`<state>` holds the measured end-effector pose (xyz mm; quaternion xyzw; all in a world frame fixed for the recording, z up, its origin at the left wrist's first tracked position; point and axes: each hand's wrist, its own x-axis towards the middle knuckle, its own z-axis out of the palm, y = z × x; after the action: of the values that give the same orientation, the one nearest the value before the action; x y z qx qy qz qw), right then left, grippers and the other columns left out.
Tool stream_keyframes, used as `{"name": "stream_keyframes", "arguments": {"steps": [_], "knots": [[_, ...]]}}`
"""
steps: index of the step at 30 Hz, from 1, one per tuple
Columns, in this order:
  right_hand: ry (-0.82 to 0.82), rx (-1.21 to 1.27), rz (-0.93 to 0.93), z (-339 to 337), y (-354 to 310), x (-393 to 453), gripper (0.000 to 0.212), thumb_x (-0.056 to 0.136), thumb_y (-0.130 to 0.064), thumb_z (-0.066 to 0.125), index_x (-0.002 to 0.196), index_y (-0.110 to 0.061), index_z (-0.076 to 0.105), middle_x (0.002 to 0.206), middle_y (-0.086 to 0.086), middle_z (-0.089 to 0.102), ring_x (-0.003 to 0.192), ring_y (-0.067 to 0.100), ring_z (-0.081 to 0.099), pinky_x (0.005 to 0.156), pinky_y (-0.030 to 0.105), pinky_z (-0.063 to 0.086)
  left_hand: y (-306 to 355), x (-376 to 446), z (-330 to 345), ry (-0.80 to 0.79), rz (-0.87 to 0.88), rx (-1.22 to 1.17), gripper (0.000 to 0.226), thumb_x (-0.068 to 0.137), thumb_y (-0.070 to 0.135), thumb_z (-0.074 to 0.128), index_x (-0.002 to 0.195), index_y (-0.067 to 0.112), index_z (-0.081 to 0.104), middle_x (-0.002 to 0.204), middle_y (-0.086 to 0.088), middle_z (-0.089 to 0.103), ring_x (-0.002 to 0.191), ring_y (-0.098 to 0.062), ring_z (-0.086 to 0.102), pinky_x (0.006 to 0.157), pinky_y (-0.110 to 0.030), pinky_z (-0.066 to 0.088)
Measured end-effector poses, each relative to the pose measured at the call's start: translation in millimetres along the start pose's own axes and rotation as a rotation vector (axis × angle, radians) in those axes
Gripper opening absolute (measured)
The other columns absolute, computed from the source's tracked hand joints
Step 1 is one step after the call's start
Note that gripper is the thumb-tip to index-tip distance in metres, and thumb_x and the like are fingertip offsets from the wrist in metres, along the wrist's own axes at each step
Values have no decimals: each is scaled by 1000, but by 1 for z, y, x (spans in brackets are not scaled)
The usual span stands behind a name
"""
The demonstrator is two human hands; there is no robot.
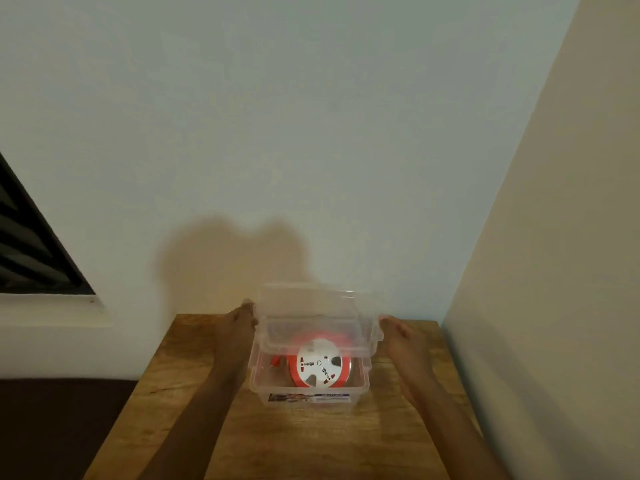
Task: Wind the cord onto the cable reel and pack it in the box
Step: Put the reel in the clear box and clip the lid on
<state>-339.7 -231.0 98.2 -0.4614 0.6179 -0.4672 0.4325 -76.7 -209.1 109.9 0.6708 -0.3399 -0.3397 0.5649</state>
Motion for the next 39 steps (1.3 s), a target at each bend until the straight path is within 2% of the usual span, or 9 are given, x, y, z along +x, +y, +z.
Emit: {"name": "stream_keyframes", "arguments": {"steps": [4,10,14,16,19,22,27,32,39], "knots": [[45,132,33,5,-4,7,24,98,-43,52,88,-28,68,86,-13,71,85,15,69,63,28,55,9,10,4,-3,-81,-141,33,110,38,39,95,26,66,99,5,72,96,-12,68,70,-27,52],[27,261,116,10,-4,16,25,100,-40,50,85,-24,61,117,20,63,110,38,59,96,52,51,4,28,5,23,-158,-188,22,108,28,49,118,15,64,121,-9,69,106,-24,68,76,-30,57],[37,223,99,14,0,20,25,99,-35,55,90,-14,65,110,23,66,106,39,62,94,53,52,-4,36,-4,-44,-231,-213,31,105,8,50,133,-4,57,136,-24,63,128,-41,60,104,-39,55],[34,161,87,15,8,23,21,98,-25,59,89,-7,67,99,23,69,96,40,65,88,50,56,-9,35,-9,-57,-152,-96,28,103,6,55,128,-4,63,123,-15,69,116,-32,67,79,-19,61],[2,-6,43,15,23,21,14,95,-16,63,85,-9,70,80,11,71,72,27,64,55,16,54,-23,31,-12,-85,-72,58,17,98,5,64,109,6,77,102,-4,76,98,-23,73,55,-12,55],[16,-43,77,17,35,16,10,93,-16,65,90,-16,74,82,1,74,72,16,67,49,13,50,-36,29,-12,-62,-171,37,15,92,1,70,96,13,77,96,-7,77,91,-27,73,61,-31,60],[63,-44,165,23,52,6,9,90,-16,67,97,-20,72,94,-1,73,82,18,70,65,34,60,-60,21,-14,-85,-163,135,23,86,-4,74,96,17,78,94,-5,78,87,-24,75,56,-25,58],[47,-90,181,29,64,-4,25,82,-5,73,97,-25,69,101,-5,67,84,8,63,56,20,50,-72,22,-23,-74,-102,250,19,90,-2,71,106,6,77,100,-10,76,92,-27,73,77,-38,63],[13,-206,120,32,80,-8,35,80,0,74,102,-27,67,123,3,66,99,18,64,61,20,57,-78,24,-26,-105,-109,290,26,87,-8,68,109,6,73,103,-10,73,97,-28,69,75,-33,59]]}}
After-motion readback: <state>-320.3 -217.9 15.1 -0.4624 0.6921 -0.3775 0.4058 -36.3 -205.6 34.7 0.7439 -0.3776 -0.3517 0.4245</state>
